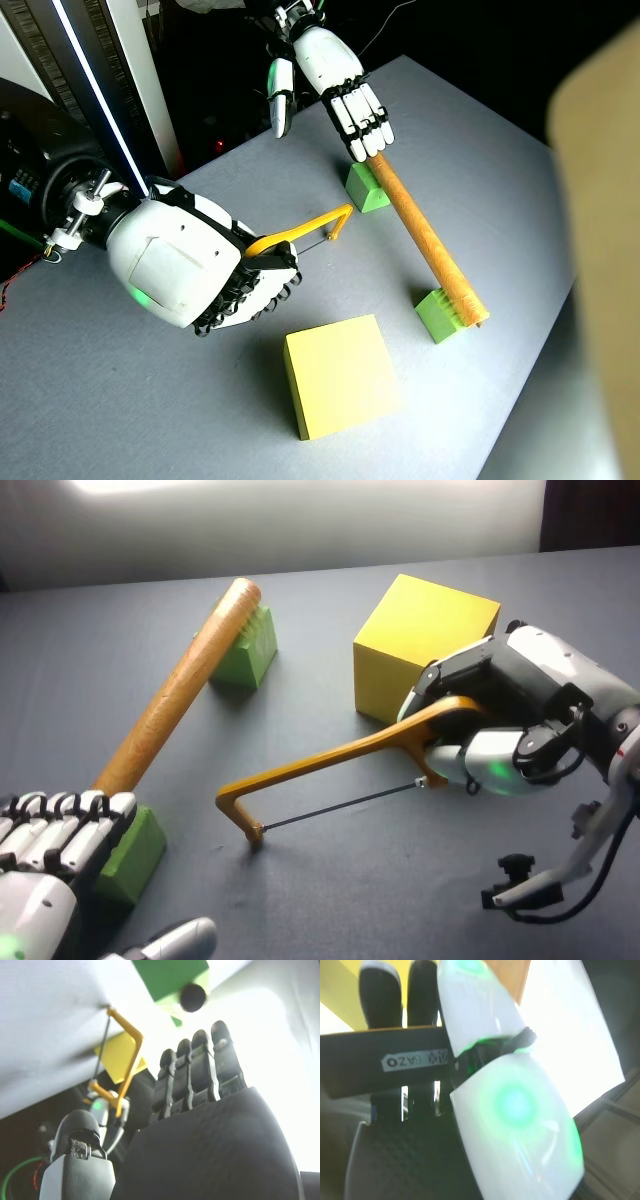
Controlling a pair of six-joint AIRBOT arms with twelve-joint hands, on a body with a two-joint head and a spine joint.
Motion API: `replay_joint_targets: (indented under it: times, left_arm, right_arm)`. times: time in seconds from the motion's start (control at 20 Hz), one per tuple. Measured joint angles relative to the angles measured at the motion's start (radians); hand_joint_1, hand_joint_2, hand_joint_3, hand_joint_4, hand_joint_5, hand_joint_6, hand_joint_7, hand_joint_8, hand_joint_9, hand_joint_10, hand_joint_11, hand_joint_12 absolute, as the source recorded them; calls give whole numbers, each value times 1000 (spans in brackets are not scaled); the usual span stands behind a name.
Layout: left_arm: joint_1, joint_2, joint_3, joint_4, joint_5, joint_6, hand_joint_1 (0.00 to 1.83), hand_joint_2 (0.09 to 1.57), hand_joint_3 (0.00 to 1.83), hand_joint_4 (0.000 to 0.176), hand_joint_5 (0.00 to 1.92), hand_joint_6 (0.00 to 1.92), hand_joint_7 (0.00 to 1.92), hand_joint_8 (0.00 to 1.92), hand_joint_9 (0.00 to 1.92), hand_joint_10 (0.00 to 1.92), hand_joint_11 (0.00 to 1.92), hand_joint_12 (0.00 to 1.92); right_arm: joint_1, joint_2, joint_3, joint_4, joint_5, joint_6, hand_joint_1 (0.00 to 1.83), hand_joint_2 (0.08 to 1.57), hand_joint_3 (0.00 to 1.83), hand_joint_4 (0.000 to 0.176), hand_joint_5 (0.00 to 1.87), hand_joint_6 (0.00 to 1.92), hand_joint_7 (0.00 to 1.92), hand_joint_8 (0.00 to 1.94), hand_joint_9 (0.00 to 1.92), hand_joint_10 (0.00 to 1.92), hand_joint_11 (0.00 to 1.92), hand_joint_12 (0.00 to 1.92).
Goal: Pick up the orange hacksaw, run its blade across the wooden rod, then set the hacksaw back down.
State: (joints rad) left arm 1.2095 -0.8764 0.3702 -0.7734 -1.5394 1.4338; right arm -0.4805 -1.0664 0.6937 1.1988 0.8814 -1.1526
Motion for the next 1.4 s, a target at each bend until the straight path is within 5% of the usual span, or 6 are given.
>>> replay_joint_targets:
  times: [0.35,0.4,0.45,0.5,0.6,1.4]
  left_arm:
    - [-61,116,-6,0,99,-35,0,1138,1,0,97,0,81,0,58,0,0,103]
    - [-75,136,-6,-4,116,-47,0,1133,0,0,114,3,96,3,73,3,0,138]
    - [-84,153,-6,1,128,-53,0,1136,1,0,111,1,98,3,76,4,0,143]
    - [-87,167,-6,3,139,-66,0,1134,0,0,118,2,105,3,82,4,0,170]
    - [-109,192,-6,-4,169,-79,0,1135,0,0,122,3,107,3,83,3,0,176]
    - [-397,282,41,52,545,-19,0,1127,0,0,136,0,129,0,101,1,0,205]
  right_arm:
    - [-43,32,-50,-31,5,-10,1482,1134,2,0,782,1155,847,1021,896,1106,885,1534]
    - [-45,32,-50,-34,6,-12,1167,1171,0,0,848,1174,853,550,912,429,706,1053]
    - [-51,37,-50,-48,11,-13,1157,1150,3,0,887,1111,920,243,957,258,696,1001]
    - [-61,41,-50,-54,15,-11,1244,1083,0,0,766,509,897,109,924,163,625,993]
    - [-87,47,-48,-59,23,-13,1247,1060,0,0,819,89,865,13,900,57,588,976]
    - [-97,51,-45,-108,35,-11,1197,1086,0,0,759,3,763,3,819,5,440,1059]
